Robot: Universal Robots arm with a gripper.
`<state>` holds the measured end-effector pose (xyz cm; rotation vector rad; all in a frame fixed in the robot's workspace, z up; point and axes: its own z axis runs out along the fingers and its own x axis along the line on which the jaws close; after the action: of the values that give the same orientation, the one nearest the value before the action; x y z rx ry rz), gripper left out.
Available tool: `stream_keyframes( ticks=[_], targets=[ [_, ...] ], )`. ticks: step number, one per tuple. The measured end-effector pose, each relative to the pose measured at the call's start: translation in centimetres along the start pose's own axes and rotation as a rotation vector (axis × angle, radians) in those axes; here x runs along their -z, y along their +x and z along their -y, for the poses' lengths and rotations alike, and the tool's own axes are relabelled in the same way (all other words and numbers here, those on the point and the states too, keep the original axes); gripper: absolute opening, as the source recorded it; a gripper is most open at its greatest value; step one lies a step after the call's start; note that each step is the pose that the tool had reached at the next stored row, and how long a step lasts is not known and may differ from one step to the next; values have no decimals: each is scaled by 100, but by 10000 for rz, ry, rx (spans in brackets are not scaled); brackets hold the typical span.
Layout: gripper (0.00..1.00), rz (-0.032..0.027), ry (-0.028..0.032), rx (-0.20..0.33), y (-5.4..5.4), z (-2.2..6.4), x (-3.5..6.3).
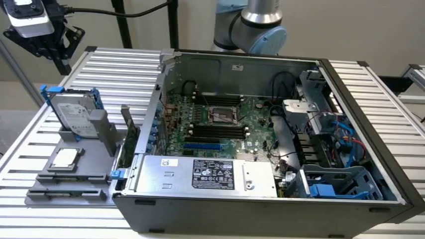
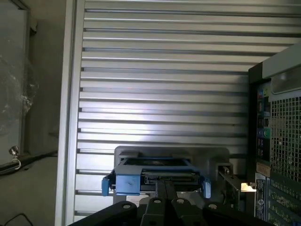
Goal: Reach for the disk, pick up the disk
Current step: 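Pick up the disk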
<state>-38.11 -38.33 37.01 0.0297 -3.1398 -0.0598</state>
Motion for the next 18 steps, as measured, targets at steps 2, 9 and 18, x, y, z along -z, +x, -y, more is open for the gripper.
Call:
stream_keyframes(
  ticks=[2, 9, 18],
  targets=[
    [11, 2, -1, 2, 34, 0, -4],
    [11, -13, 6, 2, 299, -4, -31],
    [11, -44, 15, 1, 321, -4, -33]
  ],
)
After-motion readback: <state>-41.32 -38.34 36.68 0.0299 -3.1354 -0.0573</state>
